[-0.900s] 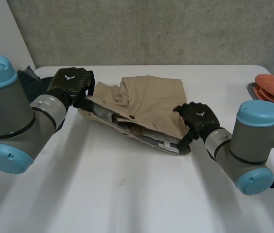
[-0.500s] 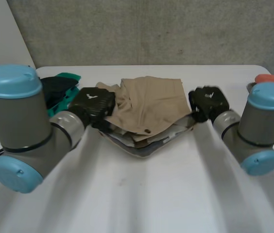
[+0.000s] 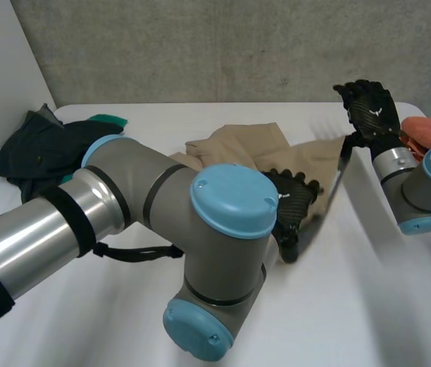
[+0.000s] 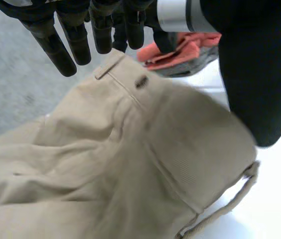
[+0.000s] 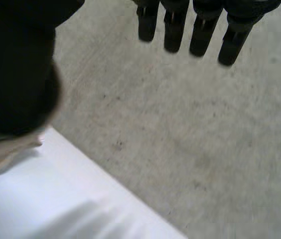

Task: Fold the laundry.

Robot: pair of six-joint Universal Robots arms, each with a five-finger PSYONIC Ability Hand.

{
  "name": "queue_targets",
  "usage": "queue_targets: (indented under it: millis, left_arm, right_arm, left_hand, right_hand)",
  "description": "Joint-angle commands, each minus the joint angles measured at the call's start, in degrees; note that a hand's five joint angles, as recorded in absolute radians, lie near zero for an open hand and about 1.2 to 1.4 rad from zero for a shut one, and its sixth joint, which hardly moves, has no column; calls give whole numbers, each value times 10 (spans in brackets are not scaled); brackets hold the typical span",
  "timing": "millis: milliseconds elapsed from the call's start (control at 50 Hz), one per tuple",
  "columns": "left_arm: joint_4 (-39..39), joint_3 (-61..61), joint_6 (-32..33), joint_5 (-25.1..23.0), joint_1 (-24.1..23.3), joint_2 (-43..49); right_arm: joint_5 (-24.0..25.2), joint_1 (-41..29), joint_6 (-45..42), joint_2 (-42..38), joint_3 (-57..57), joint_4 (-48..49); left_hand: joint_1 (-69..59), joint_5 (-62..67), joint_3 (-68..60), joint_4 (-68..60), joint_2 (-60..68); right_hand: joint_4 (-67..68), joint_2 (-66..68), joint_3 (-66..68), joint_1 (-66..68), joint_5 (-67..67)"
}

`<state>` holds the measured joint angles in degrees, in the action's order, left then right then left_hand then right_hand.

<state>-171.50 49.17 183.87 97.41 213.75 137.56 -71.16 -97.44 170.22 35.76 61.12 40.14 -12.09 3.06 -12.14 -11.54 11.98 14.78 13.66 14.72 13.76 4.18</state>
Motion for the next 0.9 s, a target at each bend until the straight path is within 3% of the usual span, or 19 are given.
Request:
queue_targets:
  millis: [20,120,180,320,400,520,600,720,860,900]
  left_arm:
    - [49,18,-43,-13,17,-59]
    - [63,51,-55,-47,66,-150]
    - [60,64,-55,-67,101,-188]
    - [64,63,-17,-132,253,-224]
    - [64,49,59,-180,336,-188]
    - [69,-10,225,-240,425,-73]
    - [90,-46,288,-273,445,-7]
    - [93,-72,308,-302,449,38]
    - [75,-48,280,-301,439,32]
    - [58,-37,276,-301,437,26]
  right_arm:
    - [-59,0,-8,62,-1,-203]
    - [-116,-10,-48,134,-15,-407]
    - [-142,-17,-67,165,-18,-481]
    - [-223,-74,-73,254,6,-635]
    - [-264,-126,-57,297,53,-676]
    - [-317,-221,-10,344,172,-676]
    - [-320,-289,37,344,238,-635]
    - [-340,-358,76,303,292,-515]
    - [-419,-377,54,224,278,-393]
    - [-440,-381,42,202,261,-369]
  left_hand:
    - [21,-31,21,15,-20]
    - [21,-31,21,15,-20]
    - [21,-31,21,15,-20]
    - [21,-31,21,15,-20]
    - [21,-31,21,15,-20]
    - [21,-31,21,15,-20]
    - [21,-31,21,15,-20]
    - [21,-31,21,15,-20]
    - [21,-31,21,15,-20]
    - [21,-31,21,15,-20]
  right_hand:
    - [-48,-37,-47,-38,-42]
    - [-48,-37,-47,-38,-42]
    - [-48,-37,-47,-38,-42]
    - [-48,-37,-47,-38,-42]
    - [-48,-37,-47,-38,-42]
    - [-48,-37,-47,-38,-42]
    - [-38,-27,-37,-28,-32]
    - [11,22,12,21,17]
    - [56,68,57,67,62]
    - [127,138,127,137,133]
